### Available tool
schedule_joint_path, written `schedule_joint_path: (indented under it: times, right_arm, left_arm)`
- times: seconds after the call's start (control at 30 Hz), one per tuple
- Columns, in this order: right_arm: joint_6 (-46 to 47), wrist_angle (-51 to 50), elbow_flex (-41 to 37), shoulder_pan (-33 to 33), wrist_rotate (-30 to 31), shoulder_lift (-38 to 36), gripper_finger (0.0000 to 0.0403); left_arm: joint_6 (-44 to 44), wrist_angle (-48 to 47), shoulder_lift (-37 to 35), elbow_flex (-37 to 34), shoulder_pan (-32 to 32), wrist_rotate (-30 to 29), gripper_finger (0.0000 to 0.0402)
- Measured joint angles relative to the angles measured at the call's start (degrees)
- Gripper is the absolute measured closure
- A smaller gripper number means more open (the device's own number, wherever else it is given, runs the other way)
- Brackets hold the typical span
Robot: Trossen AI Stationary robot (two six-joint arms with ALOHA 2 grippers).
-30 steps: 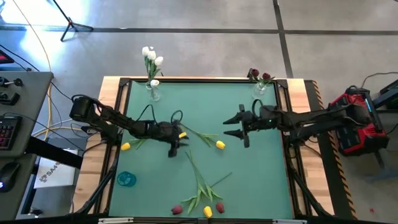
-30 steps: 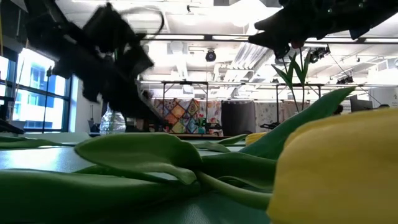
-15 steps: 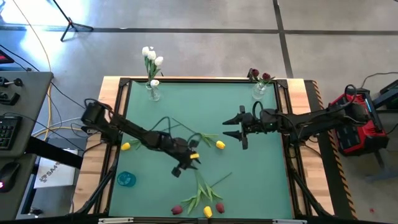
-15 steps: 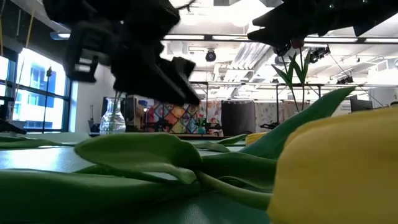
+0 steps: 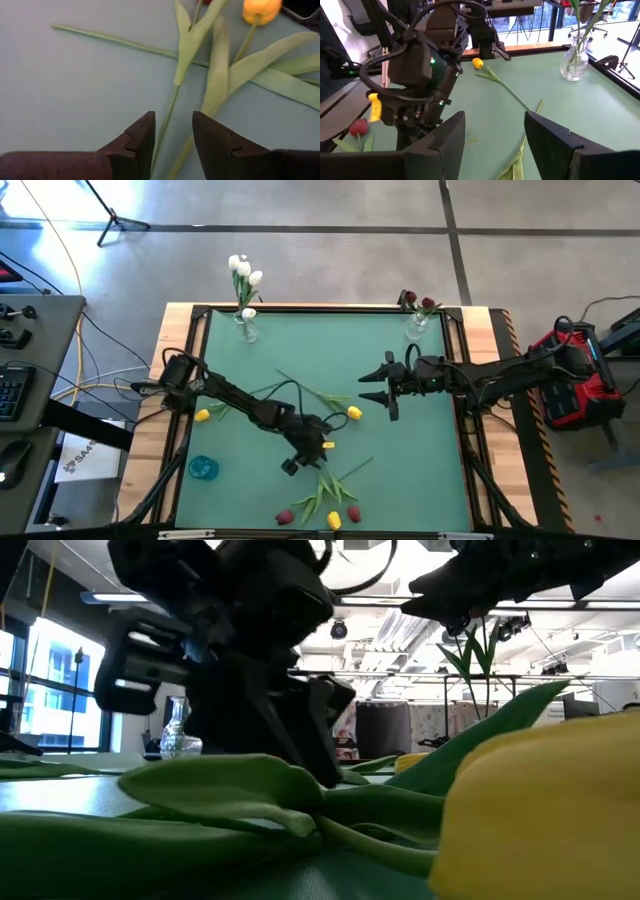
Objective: Sort flowers into vase by color
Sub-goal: Put the red flower into the right transparent vase
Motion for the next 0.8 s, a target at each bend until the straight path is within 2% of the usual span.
schedule_joint_path:
  times: [0.2,0.47,0.57,0.67,0.8]
  right_arm:
    - [1.1,-0.4,0.0,0.0,0.0,0.0,0.021]
    - [2.6,0.2,0.0,0.0,0.0,0.0,0.021]
    - [7.1,0.0,0.0,0.0,2.4,-0.2,0.021]
    - [14.8,-2.5,0.0,0.0,7.0,-1.8,0.021]
    - [18.2,-7.6,0.0,0.0,9.9,-5.1,0.021]
  left_arm:
    - [-3.3,-0.7,0.6,0.2,0.6,-4.5,0.0299]
    - [-4.0,-2.2,0.5,0.2,1.2,-4.4,0.0394]
    - [-5.2,-2.1,0.4,0.2,1.2,-6.0,0.0393]
    - [-7.3,-2.1,-0.7,0.2,1.1,-10.6,0.0399]
    - [-10.3,-1.9,-3.5,0.1,1.5,-15.7,0.04]
